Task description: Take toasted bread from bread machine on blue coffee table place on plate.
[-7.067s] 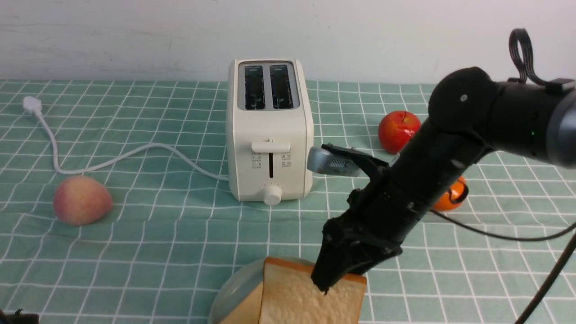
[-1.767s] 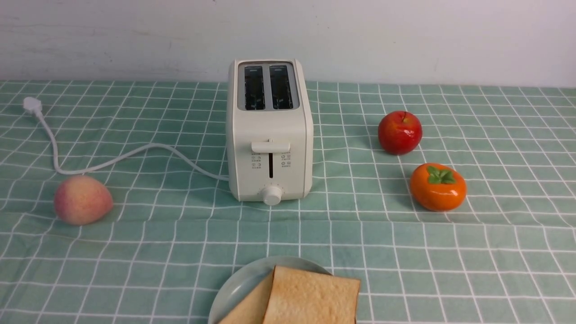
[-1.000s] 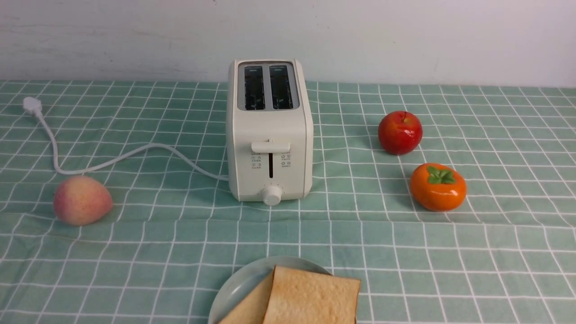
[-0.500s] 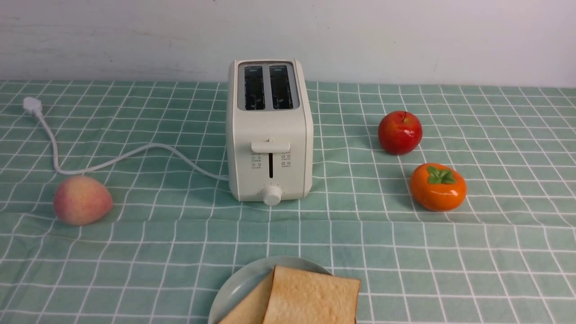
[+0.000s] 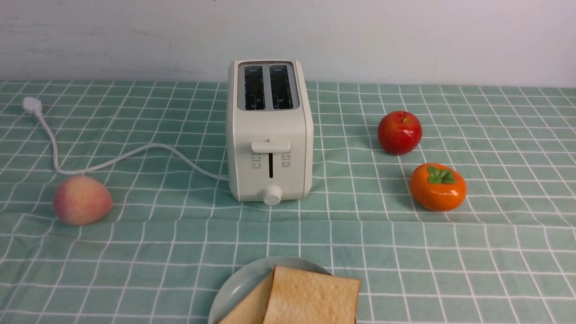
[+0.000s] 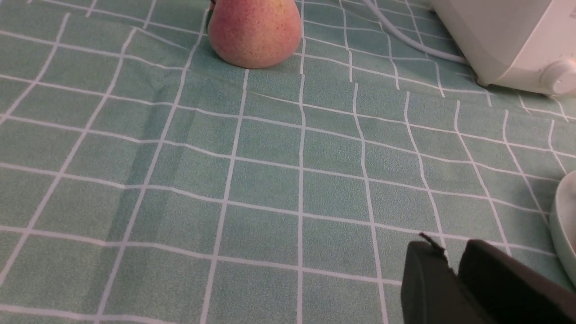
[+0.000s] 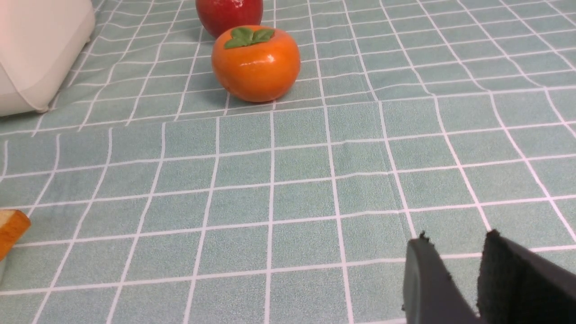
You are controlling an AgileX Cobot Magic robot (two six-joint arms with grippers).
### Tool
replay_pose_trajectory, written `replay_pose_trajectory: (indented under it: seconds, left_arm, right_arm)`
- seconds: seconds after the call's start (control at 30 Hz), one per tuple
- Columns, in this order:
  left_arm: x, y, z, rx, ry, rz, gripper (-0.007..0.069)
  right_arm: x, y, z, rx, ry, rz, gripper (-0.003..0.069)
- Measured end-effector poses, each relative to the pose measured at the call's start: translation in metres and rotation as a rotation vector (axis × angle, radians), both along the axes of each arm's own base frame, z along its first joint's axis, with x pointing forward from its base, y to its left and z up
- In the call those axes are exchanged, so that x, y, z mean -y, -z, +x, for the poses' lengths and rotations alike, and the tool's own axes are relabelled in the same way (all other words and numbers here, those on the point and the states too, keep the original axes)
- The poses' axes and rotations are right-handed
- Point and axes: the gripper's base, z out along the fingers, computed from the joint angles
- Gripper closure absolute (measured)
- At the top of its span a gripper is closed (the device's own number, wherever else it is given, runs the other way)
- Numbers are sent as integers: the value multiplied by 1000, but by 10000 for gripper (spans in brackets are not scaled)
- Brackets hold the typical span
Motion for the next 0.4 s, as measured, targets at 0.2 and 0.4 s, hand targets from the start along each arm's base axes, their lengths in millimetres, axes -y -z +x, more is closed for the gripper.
replay_pose_trajectory:
  seconds: [0.2,0.4]
  left_arm:
    - [0,0,0,0,0,0,516]
    - [0,0,0,0,0,0,513]
  right_arm:
    - [0,0,0,0,0,0,463]
    - [0,0,0,0,0,0,457]
